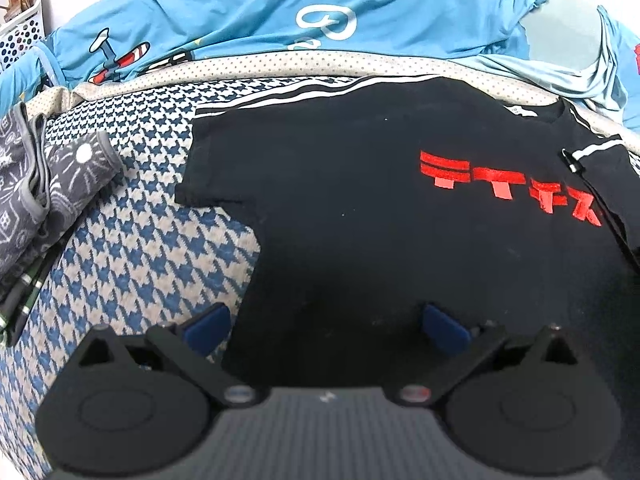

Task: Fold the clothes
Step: 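Lay the sleeve side onto the shirt and open the right gripper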

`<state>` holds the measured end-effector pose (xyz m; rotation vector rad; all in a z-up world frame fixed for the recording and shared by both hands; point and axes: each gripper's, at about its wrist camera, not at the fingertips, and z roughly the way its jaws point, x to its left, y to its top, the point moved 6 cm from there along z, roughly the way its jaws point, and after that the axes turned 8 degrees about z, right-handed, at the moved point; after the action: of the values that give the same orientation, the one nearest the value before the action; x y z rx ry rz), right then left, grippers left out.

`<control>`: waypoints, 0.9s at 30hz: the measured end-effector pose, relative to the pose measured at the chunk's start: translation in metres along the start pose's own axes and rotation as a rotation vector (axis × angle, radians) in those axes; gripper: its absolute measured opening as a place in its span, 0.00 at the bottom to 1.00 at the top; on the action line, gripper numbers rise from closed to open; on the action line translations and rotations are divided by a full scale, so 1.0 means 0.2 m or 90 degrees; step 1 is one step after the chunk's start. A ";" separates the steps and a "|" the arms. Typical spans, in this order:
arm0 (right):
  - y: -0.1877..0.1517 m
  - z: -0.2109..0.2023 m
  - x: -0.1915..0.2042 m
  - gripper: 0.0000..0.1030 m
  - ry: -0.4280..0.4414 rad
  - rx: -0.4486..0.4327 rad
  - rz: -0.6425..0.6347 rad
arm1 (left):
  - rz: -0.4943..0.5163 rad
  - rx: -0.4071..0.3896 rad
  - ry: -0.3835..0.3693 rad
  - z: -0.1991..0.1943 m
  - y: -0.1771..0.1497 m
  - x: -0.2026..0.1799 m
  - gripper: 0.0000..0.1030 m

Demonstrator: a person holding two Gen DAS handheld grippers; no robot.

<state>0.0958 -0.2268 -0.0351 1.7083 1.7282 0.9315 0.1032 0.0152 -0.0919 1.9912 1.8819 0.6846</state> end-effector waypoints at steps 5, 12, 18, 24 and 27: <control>-0.06 -0.02 0.05 0.30 0.010 0.028 0.012 | 0.000 0.007 0.002 0.00 0.00 0.00 1.00; -0.12 0.04 0.02 0.37 -0.006 0.080 0.064 | -0.015 0.023 0.003 0.02 0.00 0.04 1.00; -0.14 0.07 0.04 0.41 -0.022 0.090 0.036 | -0.035 0.029 -0.015 0.03 0.01 0.08 1.00; -0.17 0.09 0.11 0.49 -0.005 0.102 0.009 | -0.086 0.015 -0.058 0.04 0.07 0.19 1.00; -0.17 0.09 0.12 0.51 -0.003 0.106 0.005 | -0.103 0.003 -0.087 0.04 0.10 0.25 1.00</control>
<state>0.0874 -0.1995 -0.0716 1.8218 1.8414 0.8059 0.1262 0.0634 -0.0820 1.8137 1.9368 0.4878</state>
